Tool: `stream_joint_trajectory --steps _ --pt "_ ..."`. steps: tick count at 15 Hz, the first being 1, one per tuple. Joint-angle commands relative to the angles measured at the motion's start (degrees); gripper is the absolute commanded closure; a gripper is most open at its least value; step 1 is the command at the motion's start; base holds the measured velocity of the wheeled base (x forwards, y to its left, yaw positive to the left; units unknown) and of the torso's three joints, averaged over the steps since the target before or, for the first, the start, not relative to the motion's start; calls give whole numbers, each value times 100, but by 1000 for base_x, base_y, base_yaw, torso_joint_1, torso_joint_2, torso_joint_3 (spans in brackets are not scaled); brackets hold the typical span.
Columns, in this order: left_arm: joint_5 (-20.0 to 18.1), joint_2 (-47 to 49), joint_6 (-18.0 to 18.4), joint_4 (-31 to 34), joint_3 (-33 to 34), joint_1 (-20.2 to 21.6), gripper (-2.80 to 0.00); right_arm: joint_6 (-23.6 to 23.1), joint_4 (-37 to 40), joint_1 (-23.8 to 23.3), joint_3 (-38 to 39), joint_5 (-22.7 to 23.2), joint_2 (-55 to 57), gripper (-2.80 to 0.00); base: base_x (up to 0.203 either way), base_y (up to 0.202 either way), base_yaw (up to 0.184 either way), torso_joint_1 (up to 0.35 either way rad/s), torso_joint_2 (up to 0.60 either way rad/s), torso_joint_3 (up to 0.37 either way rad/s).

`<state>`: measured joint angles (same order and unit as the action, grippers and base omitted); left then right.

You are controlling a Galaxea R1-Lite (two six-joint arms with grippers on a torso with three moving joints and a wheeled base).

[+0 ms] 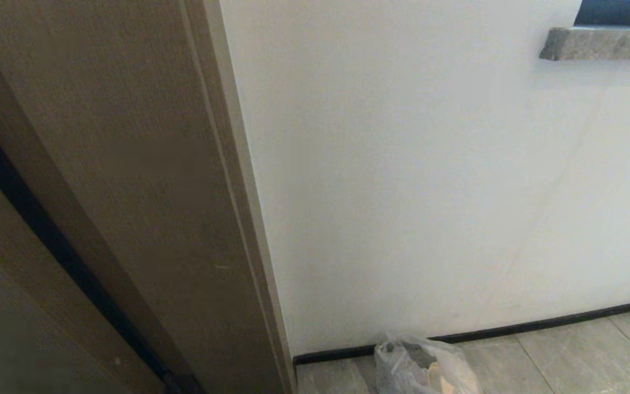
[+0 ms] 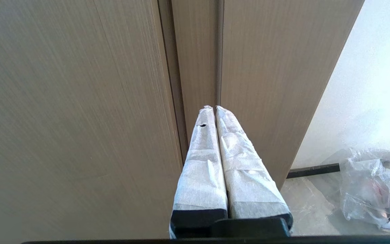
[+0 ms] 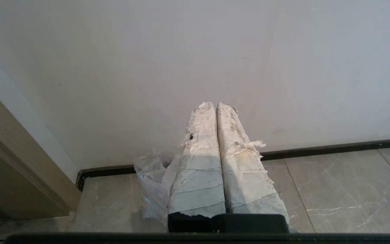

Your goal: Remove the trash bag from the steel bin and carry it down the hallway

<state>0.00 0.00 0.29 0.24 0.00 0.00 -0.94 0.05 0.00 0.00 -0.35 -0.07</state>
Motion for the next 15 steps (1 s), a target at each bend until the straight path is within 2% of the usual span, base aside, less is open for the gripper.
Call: stream_joint_trajectory --steps 1,15 --pt "0 0 -10 2 0 0 0 -3 -4 0 9 0 7 0 0 0 0 0 0 0" --pt "0 0 -12 2 0 0 0 -3 2 0 9 9 7 0 0 0 0 0 0 0"
